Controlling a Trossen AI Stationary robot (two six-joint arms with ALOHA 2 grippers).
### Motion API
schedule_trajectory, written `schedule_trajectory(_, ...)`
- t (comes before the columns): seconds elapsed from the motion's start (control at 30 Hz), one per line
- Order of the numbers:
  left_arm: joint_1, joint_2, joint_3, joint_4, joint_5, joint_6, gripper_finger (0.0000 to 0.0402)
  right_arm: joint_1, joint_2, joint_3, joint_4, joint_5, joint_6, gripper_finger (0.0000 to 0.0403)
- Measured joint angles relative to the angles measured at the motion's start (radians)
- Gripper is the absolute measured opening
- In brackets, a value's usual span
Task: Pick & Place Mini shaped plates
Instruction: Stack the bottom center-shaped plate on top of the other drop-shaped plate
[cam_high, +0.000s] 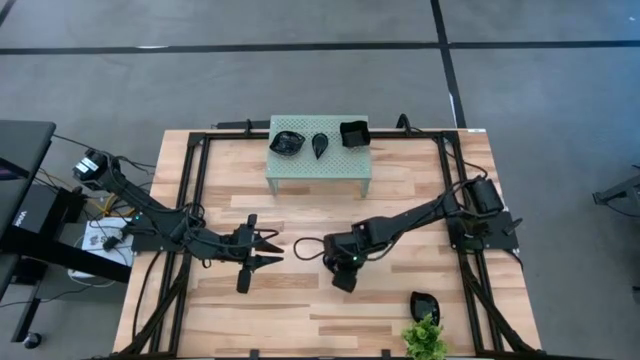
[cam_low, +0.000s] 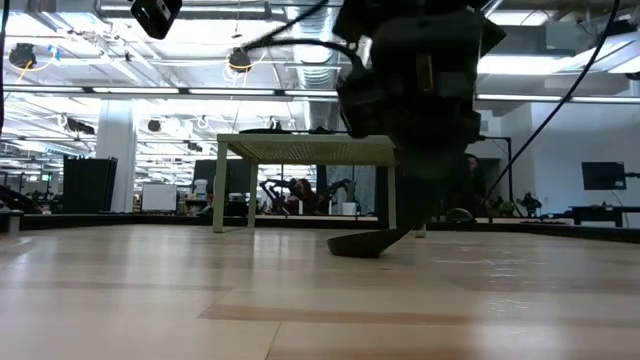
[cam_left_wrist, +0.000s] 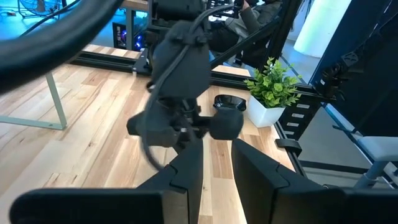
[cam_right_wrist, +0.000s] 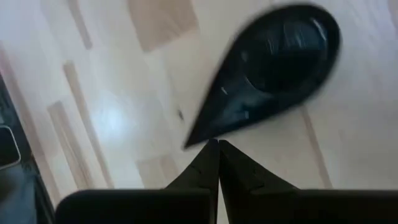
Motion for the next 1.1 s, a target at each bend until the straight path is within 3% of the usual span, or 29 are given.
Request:
schedule_trajectory(0.27,0.000,0.000,0.000,0.000,0.000,0.000,0.0085,-0.001,0.015,0.000,0.089,-0.012,-0.031,0.0001)
schedule_trajectory(0.43,0.000,0.000,0.000,0.000,0.000,0.000,0.0085,-0.003,-0.029,0.012,-0.027,-0.018,-0.048,0.0001)
schedule_trajectory(0.63,0.000,0.000,0.000,0.000,0.000,0.000,0.0085,0.043,-0.020,0.020,-0.124,0.104,-0.064,0.0000)
schedule_trajectory(0.83,0.000,0.000,-0.001,0.000,0.000,0.000,0.0085,0.045,0.068,0.019,0.028,-0.024,-0.114,0.0000)
schedule_trajectory(1.1,0.000,0.000,-0.001,0.005,0.000,0.000,0.0085,-0.004,0.077,0.050,0.077,-0.024,-0.173,0.0000)
